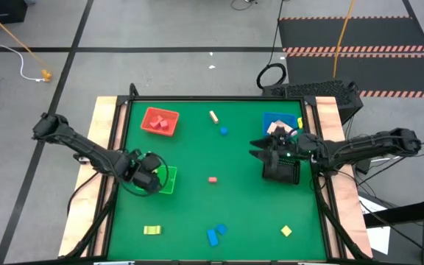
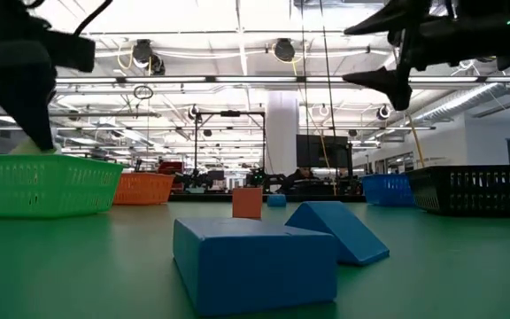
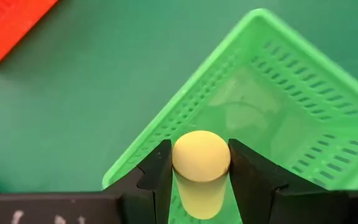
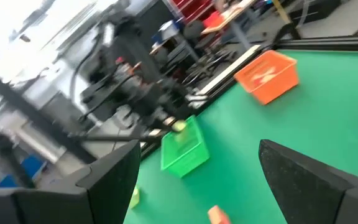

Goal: Sort & place blocks by color
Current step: Put the middle green block into the green basket, then put the red block into the orange basket

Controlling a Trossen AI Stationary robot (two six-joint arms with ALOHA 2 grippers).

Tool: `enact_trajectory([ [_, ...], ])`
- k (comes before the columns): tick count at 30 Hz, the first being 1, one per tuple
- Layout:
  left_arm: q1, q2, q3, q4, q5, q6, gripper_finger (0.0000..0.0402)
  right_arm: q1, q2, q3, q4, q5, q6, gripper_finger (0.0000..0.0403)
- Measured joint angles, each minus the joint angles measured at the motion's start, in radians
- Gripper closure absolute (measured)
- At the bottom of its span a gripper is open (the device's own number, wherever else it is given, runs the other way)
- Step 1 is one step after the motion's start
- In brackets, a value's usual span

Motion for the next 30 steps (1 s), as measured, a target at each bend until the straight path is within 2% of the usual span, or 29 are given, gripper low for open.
enact_trajectory([
  [6, 0.001, 0.000, -0.021, 0.004, 0.000, -0.079, 0.0182, 0.161, 0.000, 0.000, 0.013, 0.080, -0.049, 0.0083],
  [10, 0.001, 0.000, -0.009, 0.021, -0.001, -0.100, 0.0150, 0.296, 0.000, 0.000, 0.014, 0.196, -0.069, 0.0083],
  [14, 0.001, 0.000, 0.022, 0.072, -0.001, -0.082, 0.0149, 0.434, 0.022, 0.000, 0.017, 0.357, -0.074, 0.0083],
  [20, 0.003, 0.000, 0.039, 0.324, -0.008, 0.087, 0.0171, 0.563, 0.125, 0.000, 0.028, 0.542, 0.020, 0.0083],
  [25, 0.003, 0.000, 0.039, 0.547, -0.044, 0.259, 0.0186, 0.595, 0.287, 0.061, 0.087, 0.603, -0.006, 0.0083],
  [30, 0.003, 0.000, 0.039, 0.718, -0.050, 0.421, 0.0194, 0.578, 0.464, 0.217, 0.074, 0.597, -0.197, 0.0083],
])
